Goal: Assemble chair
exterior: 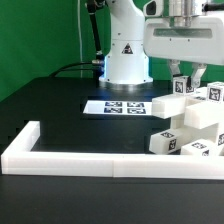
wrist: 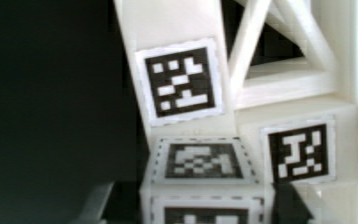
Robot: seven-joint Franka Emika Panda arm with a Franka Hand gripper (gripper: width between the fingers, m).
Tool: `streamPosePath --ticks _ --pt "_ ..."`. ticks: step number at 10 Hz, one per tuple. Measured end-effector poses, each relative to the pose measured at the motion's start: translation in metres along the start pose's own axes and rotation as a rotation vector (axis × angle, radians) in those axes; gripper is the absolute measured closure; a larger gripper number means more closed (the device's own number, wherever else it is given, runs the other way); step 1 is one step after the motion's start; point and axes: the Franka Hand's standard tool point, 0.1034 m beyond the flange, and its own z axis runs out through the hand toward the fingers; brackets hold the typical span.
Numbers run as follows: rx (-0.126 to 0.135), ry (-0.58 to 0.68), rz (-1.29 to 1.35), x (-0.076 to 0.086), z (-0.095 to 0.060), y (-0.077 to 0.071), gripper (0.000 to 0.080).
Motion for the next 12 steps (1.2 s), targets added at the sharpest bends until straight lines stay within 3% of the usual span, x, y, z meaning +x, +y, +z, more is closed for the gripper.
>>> streamPosePath --ticks 8,10,11,12 --pt "0.009 -0.024 0.497 -0.0069 0.0007 -0.003 0.0511" --pt "0.009 -0.027 0.514 -0.0079 0.001 -0.0034 0.0511" --pt "0.009 -0.027 0.502 -0.008 0.0011 -0.0034 0.0346" --pt "0.009 -0.026 0.461 -0.0084 0.0012 -0.0035 0.0346"
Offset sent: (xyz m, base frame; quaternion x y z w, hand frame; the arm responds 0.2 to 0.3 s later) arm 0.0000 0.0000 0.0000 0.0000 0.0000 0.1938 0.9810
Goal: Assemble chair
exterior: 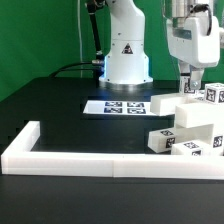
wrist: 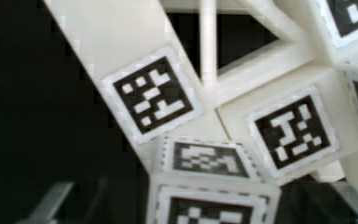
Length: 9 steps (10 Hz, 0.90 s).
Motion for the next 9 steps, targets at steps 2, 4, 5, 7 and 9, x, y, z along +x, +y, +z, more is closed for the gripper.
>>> streamPosePath --ticks 2,4,5,7,9 --pt "0.001 0.0 -0.168 -0.0022 0.0004 0.0003 0.0158" --pt "0.004 0.002 -0.308 -0.0016 0.0004 0.0 0.0151" --pt "0.004 0.002 -0.371 -0.0015 0.0004 0.0 0.0151" --pt "0.002 0.005 -0.549 -0.0016 0.0005 0.0001 0.015" --pt "-0.005 0.012 -0.751 -0.0042 0.0011 0.0006 0.015"
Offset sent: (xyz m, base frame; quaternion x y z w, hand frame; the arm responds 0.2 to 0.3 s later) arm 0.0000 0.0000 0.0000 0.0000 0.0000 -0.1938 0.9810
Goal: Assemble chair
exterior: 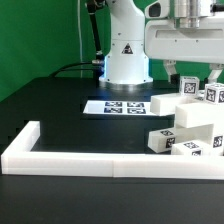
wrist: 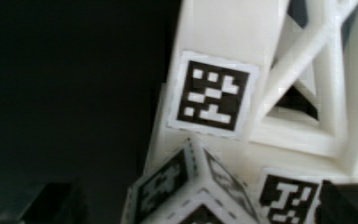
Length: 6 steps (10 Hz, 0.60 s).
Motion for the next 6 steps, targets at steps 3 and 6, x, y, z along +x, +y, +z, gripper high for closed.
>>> streamPosePath --ticks 3,6 --pt "-0.003 0.003 -0.265 0.0023 -0.0003 0.0015 0.015" --pt "-0.016 0.01 -0.493 0.0032 -0.0009 0.0012 0.015"
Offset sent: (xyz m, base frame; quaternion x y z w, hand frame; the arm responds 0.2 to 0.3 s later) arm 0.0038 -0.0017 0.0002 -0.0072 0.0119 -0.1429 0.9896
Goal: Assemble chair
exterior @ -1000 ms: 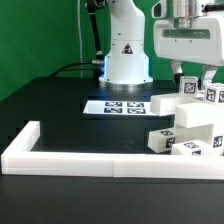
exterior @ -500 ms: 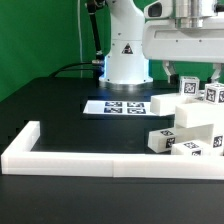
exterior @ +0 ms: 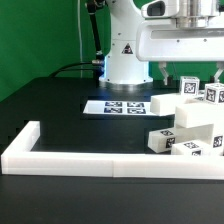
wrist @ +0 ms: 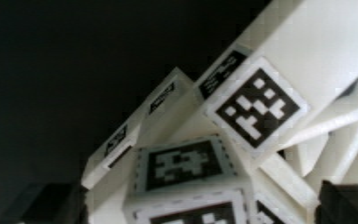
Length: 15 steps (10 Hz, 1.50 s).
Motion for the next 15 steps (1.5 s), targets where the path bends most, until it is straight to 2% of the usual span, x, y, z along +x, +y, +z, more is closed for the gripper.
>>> streamPosePath --ticks 3,4,5,8,15 --pt "0.0 0.0 -0.055 0.0001 0.0 0.0003 0.0195" --pt "0.0 0.0 -0.055 0.0001 0.0 0.0003 0.0387" --pt "0.0 0.0 -0.055 0.0001 0.0 0.0004 0.0518" --pt "0.001 0.0 -0.021 0.0001 0.0 0.0004 0.0514" --pt "0.005 -0.001 0.413 -0.0002 0.0 -0.0008 0.0512"
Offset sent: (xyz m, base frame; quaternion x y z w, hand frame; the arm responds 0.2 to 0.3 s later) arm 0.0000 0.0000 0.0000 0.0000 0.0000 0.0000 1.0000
